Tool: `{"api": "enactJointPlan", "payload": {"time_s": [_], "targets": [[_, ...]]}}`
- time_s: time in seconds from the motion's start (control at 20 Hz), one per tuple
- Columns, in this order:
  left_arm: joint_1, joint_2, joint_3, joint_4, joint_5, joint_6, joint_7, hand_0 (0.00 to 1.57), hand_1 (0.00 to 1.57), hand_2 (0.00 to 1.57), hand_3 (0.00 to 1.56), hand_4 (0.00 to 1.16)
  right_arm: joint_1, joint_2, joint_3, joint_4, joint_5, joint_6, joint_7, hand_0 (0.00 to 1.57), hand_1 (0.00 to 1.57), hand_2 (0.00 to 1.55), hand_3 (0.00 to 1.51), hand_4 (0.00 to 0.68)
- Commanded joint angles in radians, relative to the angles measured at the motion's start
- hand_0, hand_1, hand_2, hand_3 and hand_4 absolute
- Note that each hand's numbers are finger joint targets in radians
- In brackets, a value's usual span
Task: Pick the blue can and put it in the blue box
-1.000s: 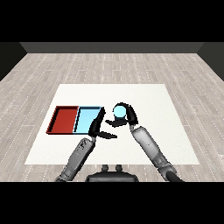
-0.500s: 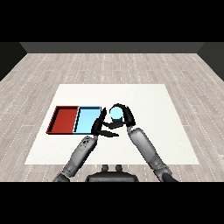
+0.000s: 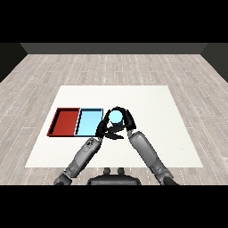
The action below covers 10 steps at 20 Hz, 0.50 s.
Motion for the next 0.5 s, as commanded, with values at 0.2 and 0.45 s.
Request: {"api": "enactJointPlan", "payload": {"time_s": [0.2, 0.45], "targets": [[0.013, 0.0, -0.004, -0.076, -0.006, -0.042, 0.05, 0.0, 0.0, 0.0, 0.0, 0.0, 0.013, 0.005, 0.081, -0.102, 0.015, -0.043, 0.083, 1.49, 1.49, 1.46, 1.38, 0.546], [-0.003, 0.0, -0.111, -0.01, 0.093, 0.047, -0.063, 0.0, 0.0, 0.0, 0.0, 0.0, 0.005, 0.005, 0.038, -0.048, -0.046, -0.002, 0.0, 1.4, 1.4, 1.45, 1.38, 0.573]]}}
